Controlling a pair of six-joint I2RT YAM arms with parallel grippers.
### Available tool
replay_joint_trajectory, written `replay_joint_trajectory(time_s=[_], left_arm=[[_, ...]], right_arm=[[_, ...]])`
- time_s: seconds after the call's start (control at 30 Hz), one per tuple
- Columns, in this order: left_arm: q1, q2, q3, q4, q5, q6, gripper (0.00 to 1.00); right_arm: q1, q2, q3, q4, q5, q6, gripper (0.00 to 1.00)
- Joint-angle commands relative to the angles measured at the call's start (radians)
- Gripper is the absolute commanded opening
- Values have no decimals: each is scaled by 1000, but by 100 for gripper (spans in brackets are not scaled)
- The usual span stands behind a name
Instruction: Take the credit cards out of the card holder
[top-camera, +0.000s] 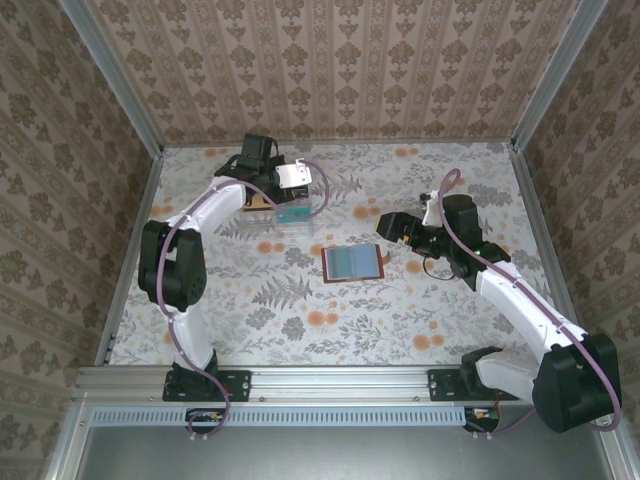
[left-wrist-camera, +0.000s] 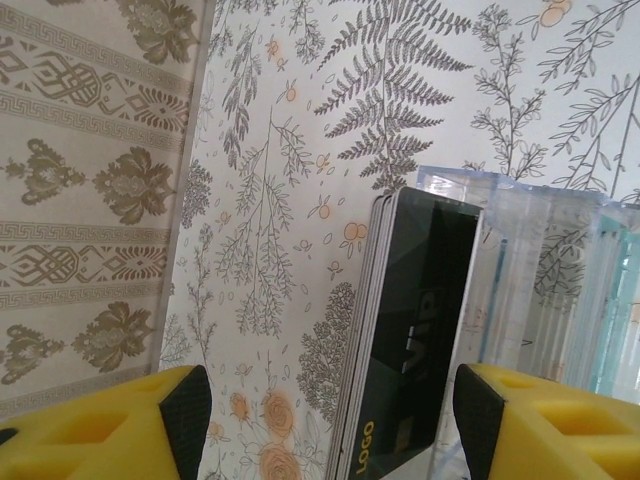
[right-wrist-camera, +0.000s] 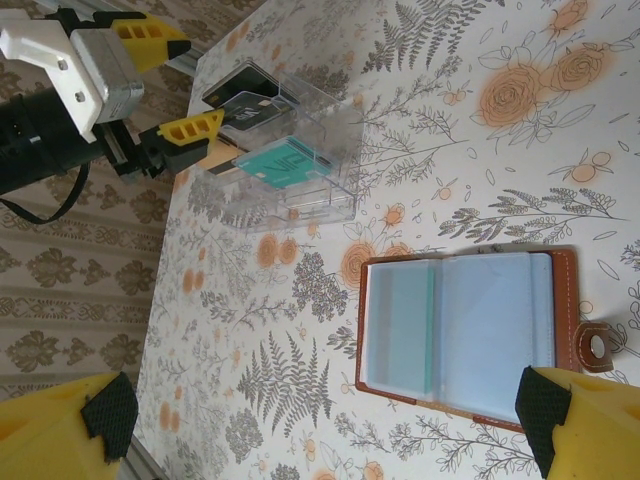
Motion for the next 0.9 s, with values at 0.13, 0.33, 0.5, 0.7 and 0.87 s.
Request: replay_joint_trajectory(time_s=[0.13,0.33,0.5,0.7,0.87], left_arm=[[1,32,38,30,-41,-43,69],[1,44,54,45,-80,-68,70],[5,50,81,29,-78,-96,71],[-4,19,55,13,-27,-76,81],[-5,-56,12,28,10,-134,99]], right_arm=[[-4,-16,3,3,-11,-2,100],[-6,-12,7,5,-14,-2,100],[-5,-16,7,0,-13,-4,100],[-5,-21,2,2,-11,-3,100],[-5,-16,1,4,-10,-8,100]])
